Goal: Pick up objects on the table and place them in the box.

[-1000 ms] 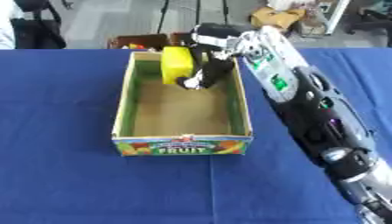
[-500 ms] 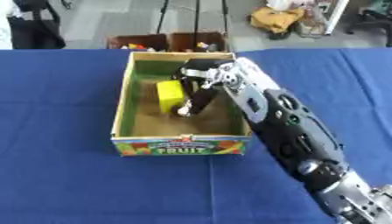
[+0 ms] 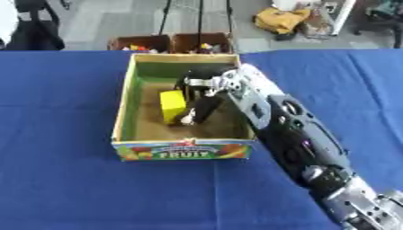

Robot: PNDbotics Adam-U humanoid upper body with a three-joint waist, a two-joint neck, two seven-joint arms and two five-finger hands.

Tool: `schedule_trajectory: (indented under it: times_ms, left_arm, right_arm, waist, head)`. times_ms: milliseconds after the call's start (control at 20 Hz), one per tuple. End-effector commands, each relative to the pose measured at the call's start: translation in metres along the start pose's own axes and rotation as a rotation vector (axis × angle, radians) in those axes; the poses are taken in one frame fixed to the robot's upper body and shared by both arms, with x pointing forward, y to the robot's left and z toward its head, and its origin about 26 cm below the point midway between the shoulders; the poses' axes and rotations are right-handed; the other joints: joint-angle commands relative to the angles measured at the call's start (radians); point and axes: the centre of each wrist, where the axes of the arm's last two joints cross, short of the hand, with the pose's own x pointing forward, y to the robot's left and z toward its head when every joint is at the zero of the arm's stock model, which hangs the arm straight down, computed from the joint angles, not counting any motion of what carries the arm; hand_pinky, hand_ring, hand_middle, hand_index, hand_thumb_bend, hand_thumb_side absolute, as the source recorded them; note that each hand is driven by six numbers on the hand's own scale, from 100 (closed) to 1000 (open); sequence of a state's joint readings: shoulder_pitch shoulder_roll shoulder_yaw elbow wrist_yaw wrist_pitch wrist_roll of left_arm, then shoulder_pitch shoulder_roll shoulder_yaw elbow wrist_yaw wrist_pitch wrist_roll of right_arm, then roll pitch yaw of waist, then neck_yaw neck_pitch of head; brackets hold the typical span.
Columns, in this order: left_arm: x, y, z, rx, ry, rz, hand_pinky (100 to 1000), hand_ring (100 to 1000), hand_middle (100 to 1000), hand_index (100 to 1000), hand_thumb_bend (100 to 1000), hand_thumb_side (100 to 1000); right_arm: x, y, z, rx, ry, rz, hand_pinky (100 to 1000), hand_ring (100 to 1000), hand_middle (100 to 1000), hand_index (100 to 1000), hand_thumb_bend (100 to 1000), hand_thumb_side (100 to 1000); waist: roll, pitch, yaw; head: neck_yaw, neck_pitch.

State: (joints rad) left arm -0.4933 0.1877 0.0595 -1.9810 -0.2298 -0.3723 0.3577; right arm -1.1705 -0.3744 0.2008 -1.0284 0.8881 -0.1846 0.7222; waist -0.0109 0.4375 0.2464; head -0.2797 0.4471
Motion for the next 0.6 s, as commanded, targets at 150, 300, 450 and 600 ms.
schedule_trajectory:
  times_ms: [150,300,450,600]
  left_arm:
    - [0.005,0.001,-0.005,0.0,-0.023,0.0,467,776,841,893,100,1000]
    - [0.005,0.002,-0.005,0.0,-0.021,-0.002,467,776,840,893,100,1000]
    - [0.005,0.002,-0.004,-0.001,-0.019,-0.005,466,775,840,892,100,1000]
    - [0.004,0.003,-0.004,-0.001,-0.017,-0.008,466,775,840,892,100,1000]
  right_arm:
    - [0.004,-0.029,0.016,-0.09,-0.003,0.039,635,791,755,900,501,435]
    - [0.006,-0.039,0.025,-0.145,-0.003,0.056,633,787,749,898,488,437]
    - [0.008,-0.049,0.036,-0.193,-0.005,0.067,632,784,744,895,477,450]
    - [0.009,-0.059,0.048,-0.244,-0.01,0.075,631,781,741,892,444,481]
  waist:
    - [-0.01,-0.028,-0.002]
    - [-0.01,-0.029,-0.005]
    - [-0.009,-0.031,-0.008]
    - [-0.008,-0.033,-0.012]
  head:
    - [0.002,-0.011]
    - [0.004,-0.011]
    - [0.006,-0.011]
    - [0.009,-0.012]
